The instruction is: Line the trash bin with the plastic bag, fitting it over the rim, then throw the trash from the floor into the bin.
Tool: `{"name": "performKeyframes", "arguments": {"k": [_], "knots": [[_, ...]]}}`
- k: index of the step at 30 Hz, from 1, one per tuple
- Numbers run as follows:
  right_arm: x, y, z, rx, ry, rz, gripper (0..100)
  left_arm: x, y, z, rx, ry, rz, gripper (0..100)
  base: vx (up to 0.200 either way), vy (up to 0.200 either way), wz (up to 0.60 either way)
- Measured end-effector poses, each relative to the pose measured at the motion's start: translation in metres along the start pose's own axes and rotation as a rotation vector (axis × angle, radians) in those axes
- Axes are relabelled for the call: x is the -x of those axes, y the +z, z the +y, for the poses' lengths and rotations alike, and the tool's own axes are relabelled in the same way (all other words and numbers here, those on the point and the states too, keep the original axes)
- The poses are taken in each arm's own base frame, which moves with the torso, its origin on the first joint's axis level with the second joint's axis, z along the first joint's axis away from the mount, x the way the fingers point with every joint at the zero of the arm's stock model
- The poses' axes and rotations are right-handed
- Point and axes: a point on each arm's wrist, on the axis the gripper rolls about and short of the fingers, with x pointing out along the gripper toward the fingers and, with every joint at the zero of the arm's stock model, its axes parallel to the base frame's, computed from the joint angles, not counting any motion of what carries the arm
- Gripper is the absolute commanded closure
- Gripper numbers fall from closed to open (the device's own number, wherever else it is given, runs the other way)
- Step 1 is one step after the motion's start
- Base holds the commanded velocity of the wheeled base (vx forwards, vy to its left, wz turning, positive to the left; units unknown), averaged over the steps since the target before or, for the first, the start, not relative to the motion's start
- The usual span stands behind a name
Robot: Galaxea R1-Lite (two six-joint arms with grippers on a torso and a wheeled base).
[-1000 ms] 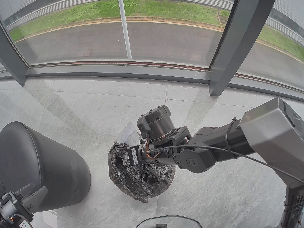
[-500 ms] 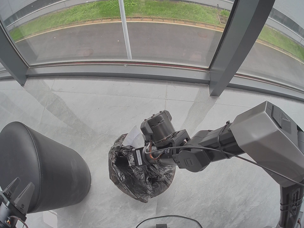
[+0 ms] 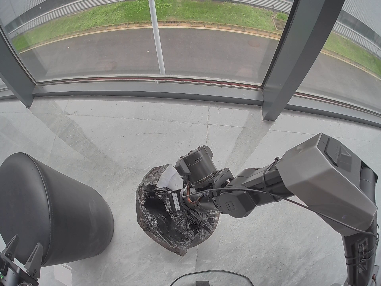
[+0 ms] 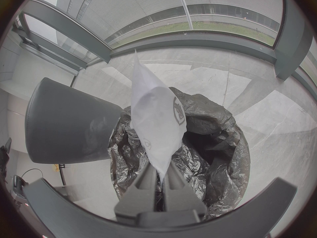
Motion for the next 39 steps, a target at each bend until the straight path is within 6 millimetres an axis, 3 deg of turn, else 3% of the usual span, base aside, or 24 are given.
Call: {"name": "performKeyframes", "arguments": {"k": [15,33,39], "knots": [[-0.022,-0.013,-0.003,0.017,-0.030,0.032,100,0.007,-0.027,0.005,-0.164,0.146,-0.113,0,0.000,0.000,0.00],[-0.039,-0.021,-0.011,0.032,-0.079,0.042,100,0.009,-0.024,0.008,-0.231,0.268,-0.178,0,0.000,0.000,0.00],[-0.039,-0.020,-0.011,0.027,-0.080,0.037,100,0.009,-0.024,0.006,-0.266,0.187,-0.171,0,0.000,0.000,0.00]]}}
